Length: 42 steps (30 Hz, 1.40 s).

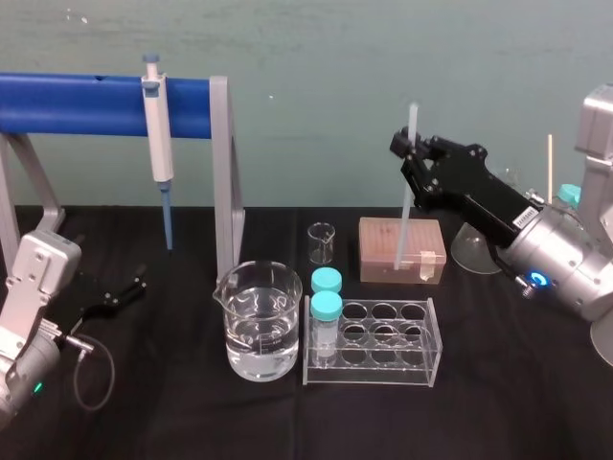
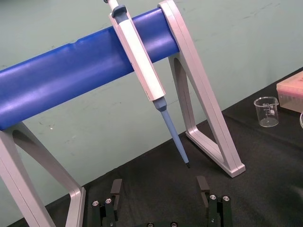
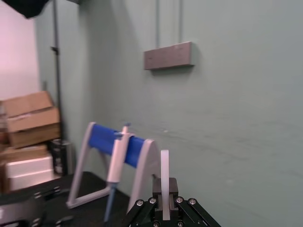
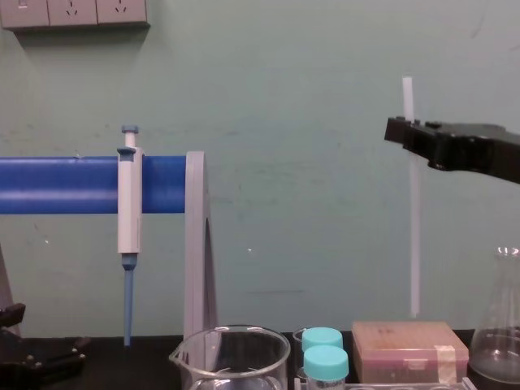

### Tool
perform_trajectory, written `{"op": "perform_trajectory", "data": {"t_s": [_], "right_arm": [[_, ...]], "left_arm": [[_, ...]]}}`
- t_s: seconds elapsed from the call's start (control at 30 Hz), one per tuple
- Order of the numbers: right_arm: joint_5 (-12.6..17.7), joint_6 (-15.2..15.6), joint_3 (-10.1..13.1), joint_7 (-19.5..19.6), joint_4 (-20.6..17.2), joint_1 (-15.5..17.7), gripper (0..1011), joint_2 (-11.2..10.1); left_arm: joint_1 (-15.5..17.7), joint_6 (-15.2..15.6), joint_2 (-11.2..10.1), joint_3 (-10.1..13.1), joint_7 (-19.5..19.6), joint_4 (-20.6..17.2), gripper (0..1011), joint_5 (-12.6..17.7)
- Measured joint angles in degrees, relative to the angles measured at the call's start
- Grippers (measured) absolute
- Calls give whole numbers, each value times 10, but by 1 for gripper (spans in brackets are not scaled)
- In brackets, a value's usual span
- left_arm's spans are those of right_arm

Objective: Pick up the stirring rod with one hand, then place it down.

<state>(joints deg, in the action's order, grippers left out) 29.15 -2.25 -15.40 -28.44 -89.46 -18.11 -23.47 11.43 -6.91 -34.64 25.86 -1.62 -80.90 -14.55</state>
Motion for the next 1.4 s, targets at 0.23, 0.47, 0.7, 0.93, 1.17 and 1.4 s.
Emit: {"op": "perform_trajectory", "data": {"t_s": [0.23, 0.47, 0.7, 0.93, 1.17, 1.4], "right_arm": [[36, -30, -11, -69, 45, -11, 69, -16], [46, -100, -27, -111, 82, -13, 69, -13], [31, -125, -44, -110, 108, -17, 69, -10], [20, -127, -53, -99, 125, -19, 69, -7], [18, -126, -56, -94, 138, -22, 69, -1], [6, -125, -62, -87, 150, -22, 69, 3]], "left_arm": [[0, 0, 0, 0, 0, 0, 1000, 0], [0, 0, 0, 0, 0, 0, 1000, 0], [0, 0, 0, 0, 0, 0, 1000, 0], [0, 0, 0, 0, 0, 0, 1000, 0], [0, 0, 0, 0, 0, 0, 1000, 0], [0, 0, 0, 0, 0, 0, 1000, 0]]}}
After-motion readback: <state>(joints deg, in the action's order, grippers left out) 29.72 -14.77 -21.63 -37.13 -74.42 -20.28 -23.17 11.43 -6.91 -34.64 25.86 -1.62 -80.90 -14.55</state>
